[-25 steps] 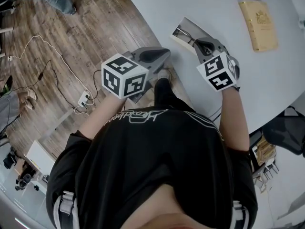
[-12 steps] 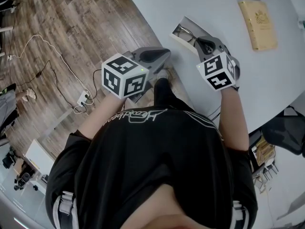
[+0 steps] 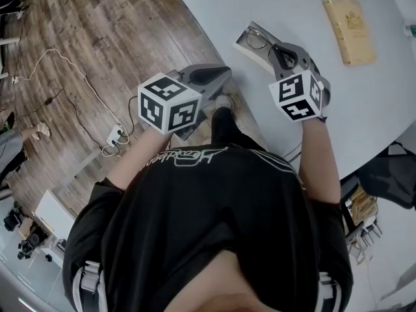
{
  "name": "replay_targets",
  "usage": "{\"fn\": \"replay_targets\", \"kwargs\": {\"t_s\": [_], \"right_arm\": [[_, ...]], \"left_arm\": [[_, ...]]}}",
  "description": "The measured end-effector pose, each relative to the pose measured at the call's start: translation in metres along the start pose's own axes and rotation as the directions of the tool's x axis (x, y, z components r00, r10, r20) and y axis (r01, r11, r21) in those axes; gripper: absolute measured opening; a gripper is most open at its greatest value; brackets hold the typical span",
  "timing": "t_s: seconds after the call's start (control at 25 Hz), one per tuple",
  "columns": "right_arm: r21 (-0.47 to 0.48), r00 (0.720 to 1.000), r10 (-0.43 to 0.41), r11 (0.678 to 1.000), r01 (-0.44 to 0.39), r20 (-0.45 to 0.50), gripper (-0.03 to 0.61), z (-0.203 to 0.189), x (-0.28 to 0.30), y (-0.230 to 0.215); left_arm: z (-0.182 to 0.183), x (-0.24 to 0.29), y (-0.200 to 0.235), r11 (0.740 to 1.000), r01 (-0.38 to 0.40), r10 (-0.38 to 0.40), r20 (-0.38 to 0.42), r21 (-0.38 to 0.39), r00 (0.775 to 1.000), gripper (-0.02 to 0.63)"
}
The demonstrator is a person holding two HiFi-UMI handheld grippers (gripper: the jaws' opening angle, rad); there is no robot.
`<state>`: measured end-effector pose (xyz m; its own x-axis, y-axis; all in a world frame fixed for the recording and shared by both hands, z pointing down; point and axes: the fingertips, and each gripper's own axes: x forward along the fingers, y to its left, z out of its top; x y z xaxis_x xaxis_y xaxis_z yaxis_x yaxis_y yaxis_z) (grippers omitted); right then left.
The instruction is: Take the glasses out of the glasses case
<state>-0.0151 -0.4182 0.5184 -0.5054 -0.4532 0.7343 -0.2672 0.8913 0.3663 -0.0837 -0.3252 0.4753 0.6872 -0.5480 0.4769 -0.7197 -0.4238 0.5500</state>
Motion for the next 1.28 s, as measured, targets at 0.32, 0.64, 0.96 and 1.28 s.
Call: {"fn": "replay_targets", "kwargs": {"t_s": [0.32, 0.64, 0.96, 1.28], "right_arm": [[0.028, 0.994, -0.069, 0.997, 0.067, 0.089, 0.021, 0.027, -0.036, 0.001], [0.096, 0.965, -0.178, 0.982, 0.162, 0.192, 0.021, 0.053, -0.103, 0.015], [0.217, 0.945, -0.226, 0.96, 0.176, 0.235, 0.021, 0.056, -0.172, 0.058], [0.303, 0.92, -0.272, 0.935, 0.184, 0.282, 0.021, 0.052, -0.244, 0.108]], "left_arm": [[0.001, -0.02, -0.011, 1.0, -0.009, 0.009, 0.026, 0.004, 1.0, 0.008], [0.005, -0.047, -0.047, 0.999, 0.032, -0.034, 0.077, 0.023, 0.996, 0.008], [0.002, -0.081, -0.097, 0.992, 0.044, -0.058, 0.116, 0.121, 0.992, 0.008], [-0.022, -0.12, -0.155, 0.978, 0.058, -0.089, 0.148, 0.199, 0.985, 0.008]]}}
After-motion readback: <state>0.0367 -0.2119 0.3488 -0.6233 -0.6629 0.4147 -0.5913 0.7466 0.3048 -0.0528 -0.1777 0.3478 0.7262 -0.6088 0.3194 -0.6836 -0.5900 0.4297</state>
